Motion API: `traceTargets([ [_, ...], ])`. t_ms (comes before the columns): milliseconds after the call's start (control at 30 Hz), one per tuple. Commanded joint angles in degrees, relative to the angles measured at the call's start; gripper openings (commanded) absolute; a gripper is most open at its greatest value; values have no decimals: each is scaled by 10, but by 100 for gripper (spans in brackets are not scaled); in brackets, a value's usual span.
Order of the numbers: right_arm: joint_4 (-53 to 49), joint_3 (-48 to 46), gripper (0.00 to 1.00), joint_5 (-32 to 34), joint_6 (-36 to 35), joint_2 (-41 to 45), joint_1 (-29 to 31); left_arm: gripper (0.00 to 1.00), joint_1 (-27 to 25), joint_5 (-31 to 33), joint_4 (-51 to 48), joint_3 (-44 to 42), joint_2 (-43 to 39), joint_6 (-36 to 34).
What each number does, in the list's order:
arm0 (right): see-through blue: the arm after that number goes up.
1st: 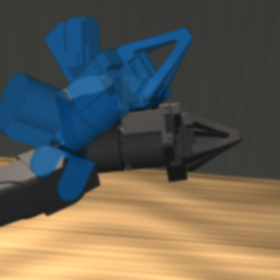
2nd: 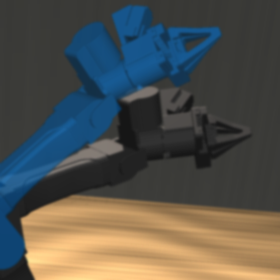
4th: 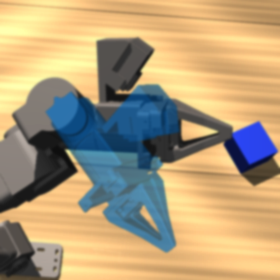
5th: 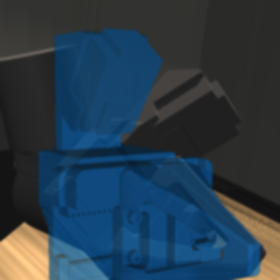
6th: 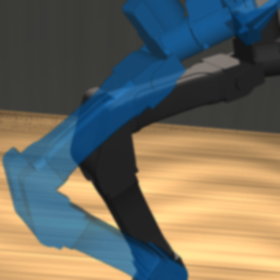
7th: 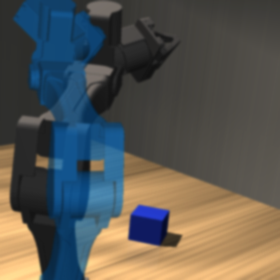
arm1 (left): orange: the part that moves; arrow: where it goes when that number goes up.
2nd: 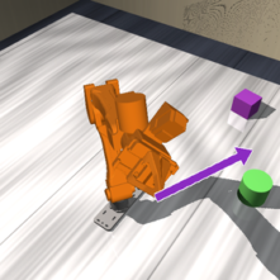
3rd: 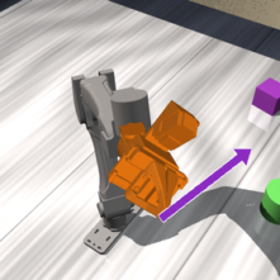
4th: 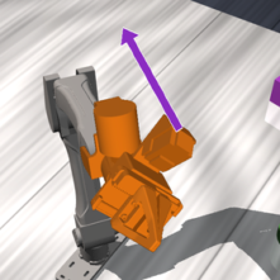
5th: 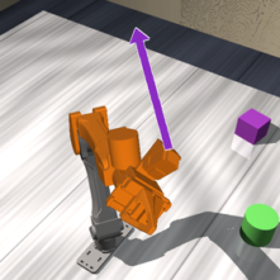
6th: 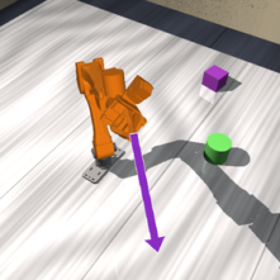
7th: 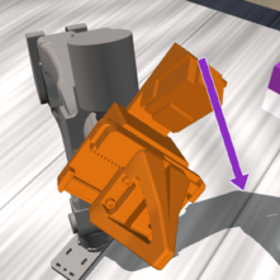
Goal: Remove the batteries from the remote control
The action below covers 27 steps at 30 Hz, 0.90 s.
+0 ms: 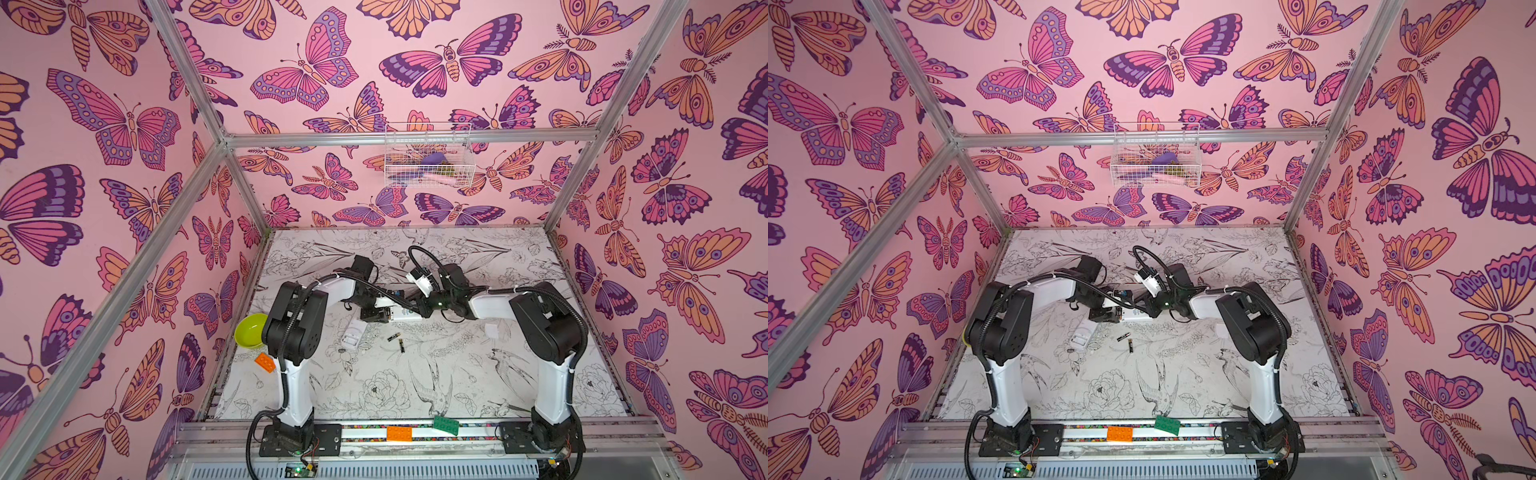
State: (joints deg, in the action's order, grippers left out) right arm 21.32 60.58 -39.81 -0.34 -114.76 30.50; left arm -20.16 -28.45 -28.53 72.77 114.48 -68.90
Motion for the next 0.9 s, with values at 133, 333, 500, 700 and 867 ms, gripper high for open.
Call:
traceTargets([
  [133, -76, 9, 0, 68, -66, 2, 25, 49, 4, 57, -30, -21, 36, -13],
  [333, -85, -7, 0, 125, -107, 16, 46, 52, 7, 50, -31, -21, 34, -13],
  [500, -84, -19, 0, 156, -132, 26, 58, 58, 10, 45, -30, -21, 33, -12],
  [700, -143, 40, 0, -43, -77, -9, 26, 56, 13, 40, -29, -22, 33, -12],
  [867, -203, 98, 0, -140, -43, -39, 4, 56, 16, 33, -27, -25, 30, -16],
])
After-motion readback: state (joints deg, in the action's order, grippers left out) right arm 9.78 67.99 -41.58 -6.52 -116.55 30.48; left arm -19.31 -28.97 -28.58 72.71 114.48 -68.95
